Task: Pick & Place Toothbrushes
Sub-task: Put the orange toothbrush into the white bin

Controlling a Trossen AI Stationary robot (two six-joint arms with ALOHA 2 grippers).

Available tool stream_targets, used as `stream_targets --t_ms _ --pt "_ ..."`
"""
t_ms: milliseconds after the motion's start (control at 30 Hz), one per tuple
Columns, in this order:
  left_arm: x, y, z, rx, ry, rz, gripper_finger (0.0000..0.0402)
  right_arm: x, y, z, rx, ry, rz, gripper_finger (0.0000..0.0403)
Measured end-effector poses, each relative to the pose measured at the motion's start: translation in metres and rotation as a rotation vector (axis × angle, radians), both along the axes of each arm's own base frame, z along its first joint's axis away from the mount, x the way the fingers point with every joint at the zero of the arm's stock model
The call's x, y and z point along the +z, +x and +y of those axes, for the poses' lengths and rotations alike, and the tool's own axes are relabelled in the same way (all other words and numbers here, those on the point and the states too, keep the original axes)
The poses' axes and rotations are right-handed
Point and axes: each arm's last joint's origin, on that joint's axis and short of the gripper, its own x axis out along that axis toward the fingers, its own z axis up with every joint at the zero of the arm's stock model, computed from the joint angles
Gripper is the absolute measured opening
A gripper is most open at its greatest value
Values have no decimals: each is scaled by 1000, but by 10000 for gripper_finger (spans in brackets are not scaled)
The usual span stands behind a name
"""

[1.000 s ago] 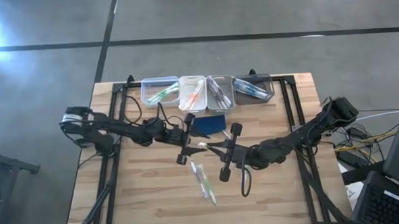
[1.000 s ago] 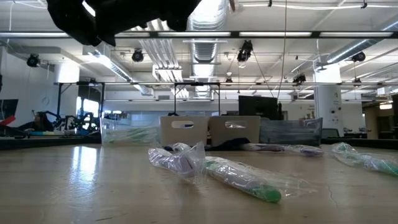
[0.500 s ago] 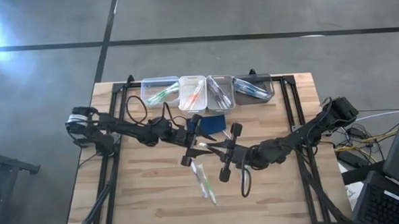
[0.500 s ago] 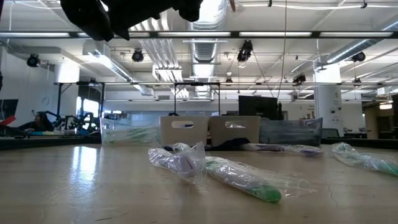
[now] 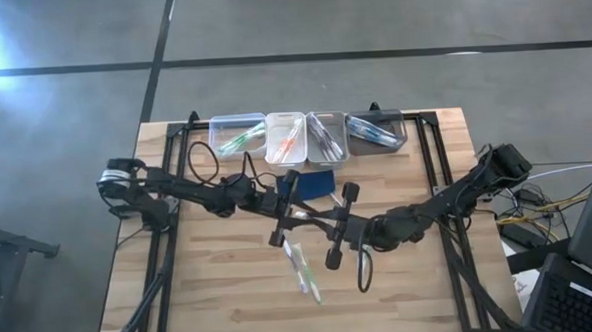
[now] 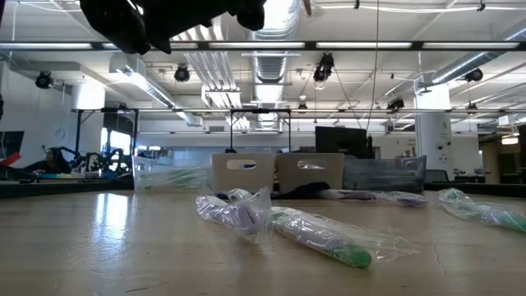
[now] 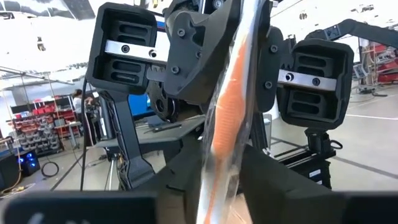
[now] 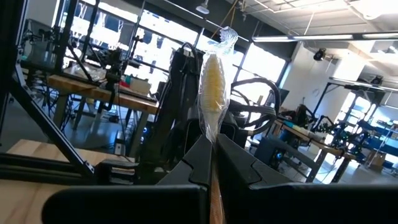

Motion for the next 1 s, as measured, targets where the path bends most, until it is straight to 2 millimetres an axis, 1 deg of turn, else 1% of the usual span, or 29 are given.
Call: stream_targets --t_ms 167,267,533,700,800,900,1000 --pt "0 0 0 0 2 0 61 0 0 0 -4 1 0 8" --pt "0 0 0 -2 3 0 45 0 0 0 -5 1 0 8" --pt "-1 0 0 -8 -13 14 44 0 0 -1 -5 9 -1 8" --pt "-2 0 0 -1 -21 23 39 1 -3 0 -61 20 4 11" --pt "-2 0 0 0 -21 27 35 6 -7 1 -69 20 2 29" --pt "-3 0 0 0 -20 30 34 10 -13 1 -82 47 16 58" --pt "-5 0 0 1 -20 48 33 11 -22 -1 -122 82 73 90"
